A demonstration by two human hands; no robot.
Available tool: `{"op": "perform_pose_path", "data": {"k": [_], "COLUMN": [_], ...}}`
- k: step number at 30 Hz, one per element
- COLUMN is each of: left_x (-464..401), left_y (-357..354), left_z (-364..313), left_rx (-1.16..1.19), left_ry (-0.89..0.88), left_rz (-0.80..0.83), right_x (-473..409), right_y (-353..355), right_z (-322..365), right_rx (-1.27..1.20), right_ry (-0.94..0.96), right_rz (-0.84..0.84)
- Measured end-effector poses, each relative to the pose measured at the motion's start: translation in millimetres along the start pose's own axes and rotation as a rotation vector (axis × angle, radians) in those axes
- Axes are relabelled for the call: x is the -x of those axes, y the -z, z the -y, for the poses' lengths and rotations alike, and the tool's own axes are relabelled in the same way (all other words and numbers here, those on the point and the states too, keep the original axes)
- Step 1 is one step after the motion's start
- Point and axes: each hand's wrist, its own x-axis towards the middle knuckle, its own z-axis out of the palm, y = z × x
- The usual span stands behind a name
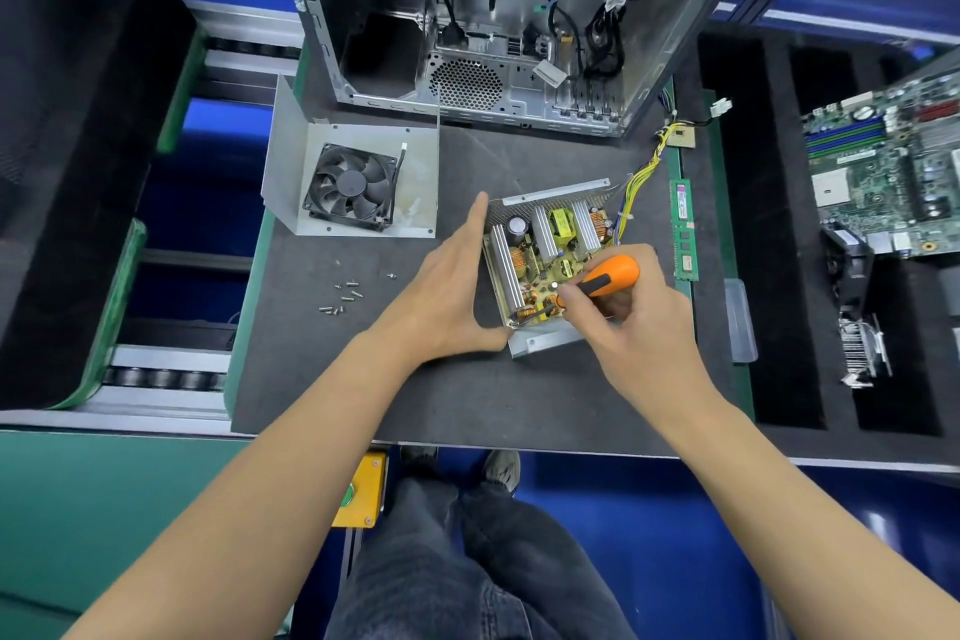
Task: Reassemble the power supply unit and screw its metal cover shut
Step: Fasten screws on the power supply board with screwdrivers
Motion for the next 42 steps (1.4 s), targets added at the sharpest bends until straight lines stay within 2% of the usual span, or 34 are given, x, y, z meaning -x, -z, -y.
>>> {"op": "perform_pose_path", "data": {"k": [12, 25, 42], "left_x": [2, 7, 5], "left_y": [-7, 1, -6], "left_z": [-5, -2, 3], "left_rx": [-0.093, -0.029, 0.014], "left_ry": [-0.073, -0.058, -0.038], "left_rz": [-0.084, -0.004, -0.049], "right_x": [0, 0, -1], "right_y": [-1, -3, -4], "right_z": [7, 8, 10], "right_rx": [0.042, 0.061, 0.069], "right_ry": [0.021, 0.015, 0.018], "right_rz": [0.008, 0.022, 0.031]}}
